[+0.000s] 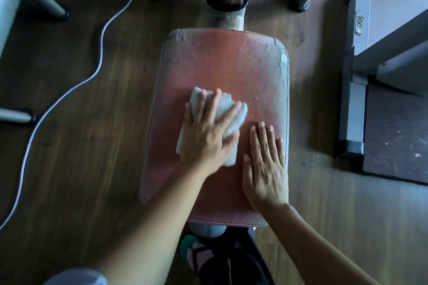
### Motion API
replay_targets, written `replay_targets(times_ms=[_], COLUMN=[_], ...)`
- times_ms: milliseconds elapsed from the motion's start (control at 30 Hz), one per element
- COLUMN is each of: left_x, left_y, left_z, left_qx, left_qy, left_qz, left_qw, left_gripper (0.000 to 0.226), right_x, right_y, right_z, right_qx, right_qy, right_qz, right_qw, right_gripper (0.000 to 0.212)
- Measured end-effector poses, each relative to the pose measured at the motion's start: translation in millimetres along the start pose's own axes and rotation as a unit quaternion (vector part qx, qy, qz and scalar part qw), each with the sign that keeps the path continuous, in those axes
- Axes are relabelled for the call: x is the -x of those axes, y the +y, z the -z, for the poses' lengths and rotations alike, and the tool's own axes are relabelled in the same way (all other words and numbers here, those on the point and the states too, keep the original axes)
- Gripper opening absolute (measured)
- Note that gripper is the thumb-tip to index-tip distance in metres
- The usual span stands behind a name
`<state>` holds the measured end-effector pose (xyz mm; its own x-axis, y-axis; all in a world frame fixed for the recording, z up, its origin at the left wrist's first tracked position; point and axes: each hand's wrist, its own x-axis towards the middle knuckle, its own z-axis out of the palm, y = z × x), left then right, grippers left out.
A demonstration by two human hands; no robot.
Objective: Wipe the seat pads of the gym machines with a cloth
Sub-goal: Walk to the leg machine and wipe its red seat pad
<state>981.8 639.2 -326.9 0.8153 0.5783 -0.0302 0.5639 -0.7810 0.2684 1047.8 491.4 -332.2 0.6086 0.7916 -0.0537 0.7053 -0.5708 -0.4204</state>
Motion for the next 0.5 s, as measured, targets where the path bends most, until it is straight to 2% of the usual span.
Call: replay_targets(times_ms=[100, 200, 300, 367, 433, 500], left_x=[30.4, 29.3, 21.7, 21.7, 23.9, 25.9], left_y=[-3.7, -8.3, -38.5, -72.0, -99.8, -111.0], left_z=[0.3, 8.3, 13.6, 11.3, 11.2, 11.2], left_qx=[0.027, 0.093, 0.137, 0.125, 0.104, 0.130], left_qy=[-0.022, -0.006, 0.053, 0.081, 0.039, -0.004], left_qz=[-0.008, 0.008, 0.081, 0.135, 0.144, 0.143], left_qw=[0.999, 0.996, 0.986, 0.980, 0.983, 0.981], left_gripper=[0.058, 0.058, 0.052, 0.051, 0.056, 0.060], right_x=[0.1, -3.0, -17.6, -31.8, -44.3, -51.1], right_y=[3.2, 2.1, -15.9, -37.5, -60.2, -76.9], right_z=[1.3, 1.7, 6.4, 9.2, 6.2, -2.2], right_qx=[-0.022, -0.064, -0.106, -0.105, -0.091, -0.063], right_qy=[0.000, 0.016, 0.041, 0.039, 0.017, -0.007], right_qz=[0.013, -0.007, -0.037, -0.021, 0.011, 0.043], right_qw=[1.000, 0.998, 0.993, 0.993, 0.996, 0.997], right_gripper=[0.058, 0.057, 0.058, 0.060, 0.062, 0.065])
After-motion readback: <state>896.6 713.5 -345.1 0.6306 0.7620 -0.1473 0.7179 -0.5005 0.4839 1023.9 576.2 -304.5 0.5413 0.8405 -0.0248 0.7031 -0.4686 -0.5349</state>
